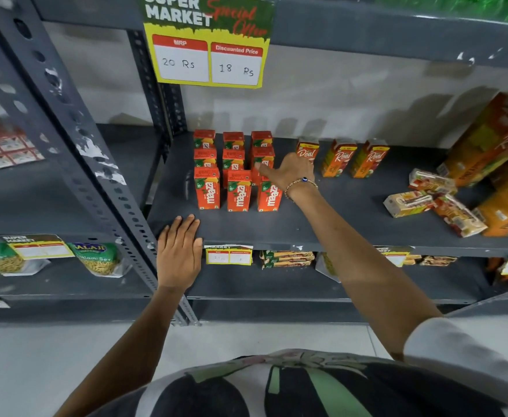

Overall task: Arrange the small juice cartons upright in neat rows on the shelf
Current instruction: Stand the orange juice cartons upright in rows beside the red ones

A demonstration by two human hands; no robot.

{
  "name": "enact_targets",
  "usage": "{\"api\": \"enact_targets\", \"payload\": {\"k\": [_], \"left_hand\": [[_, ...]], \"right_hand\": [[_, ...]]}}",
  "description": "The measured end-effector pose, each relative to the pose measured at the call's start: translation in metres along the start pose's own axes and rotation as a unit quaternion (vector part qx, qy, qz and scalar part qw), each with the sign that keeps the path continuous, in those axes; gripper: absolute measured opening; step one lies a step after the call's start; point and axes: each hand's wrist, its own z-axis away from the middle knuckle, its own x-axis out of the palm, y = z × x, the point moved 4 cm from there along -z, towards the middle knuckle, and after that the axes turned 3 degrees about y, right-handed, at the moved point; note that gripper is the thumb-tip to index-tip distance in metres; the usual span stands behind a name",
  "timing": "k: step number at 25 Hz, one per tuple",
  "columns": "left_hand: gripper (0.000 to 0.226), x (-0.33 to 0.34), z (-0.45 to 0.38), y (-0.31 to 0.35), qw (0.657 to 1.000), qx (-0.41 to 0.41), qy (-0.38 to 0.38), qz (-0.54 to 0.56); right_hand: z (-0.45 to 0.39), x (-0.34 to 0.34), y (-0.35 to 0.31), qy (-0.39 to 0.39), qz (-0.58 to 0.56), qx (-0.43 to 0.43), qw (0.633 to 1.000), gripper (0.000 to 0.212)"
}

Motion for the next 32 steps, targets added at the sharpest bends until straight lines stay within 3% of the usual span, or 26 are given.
{"api": "enact_targets", "payload": {"k": [2, 5, 8, 10, 13, 15, 20, 23, 28, 32], "left_hand": [[0.056, 0.000, 0.005, 0.018, 1.000, -0.010, -0.005, 0.012], [0.059, 0.012, 0.012, 0.067, 0.998, 0.043, -0.034, 0.021], [0.062, 0.030, 0.003, 0.117, 0.994, 0.088, -0.063, 0.017], [0.062, 0.039, -0.002, 0.141, 0.994, 0.088, -0.072, 0.005], [0.057, 0.046, -0.002, 0.149, 0.997, 0.048, -0.066, 0.000], [0.053, 0.048, -0.002, 0.148, 0.998, 0.049, -0.044, -0.009], [0.050, 0.051, -0.002, 0.148, 0.998, 0.050, -0.022, -0.025], [0.051, 0.050, 0.001, 0.148, 0.998, 0.045, -0.021, -0.027], [0.055, 0.047, -0.001, 0.147, 0.998, 0.043, -0.039, -0.016], [0.055, 0.046, -0.002, 0.141, 0.997, 0.059, -0.053, -0.011]], "right_hand": [[0.005, -0.006, 0.013, -0.013, -0.031, 0.023, 0.999, 0.063], [0.008, -0.035, 0.060, -0.002, -0.045, 0.060, 0.997, 0.062], [0.008, -0.074, 0.152, 0.061, -0.030, 0.176, 0.982, 0.047], [0.011, -0.098, 0.221, 0.095, -0.060, 0.275, 0.955, 0.060], [0.014, -0.104, 0.276, 0.038, -0.195, 0.382, 0.902, 0.067], [0.009, -0.102, 0.283, -0.014, -0.255, 0.406, 0.878, 0.074], [-0.032, -0.084, 0.314, -0.065, -0.152, 0.331, 0.929, 0.066], [-0.022, -0.083, 0.291, -0.036, -0.121, 0.303, 0.945, 0.069], [0.025, -0.066, 0.182, 0.084, -0.300, 0.138, 0.940, 0.055], [0.029, -0.022, 0.127, 0.067, -0.326, 0.071, 0.940, 0.048]]}}
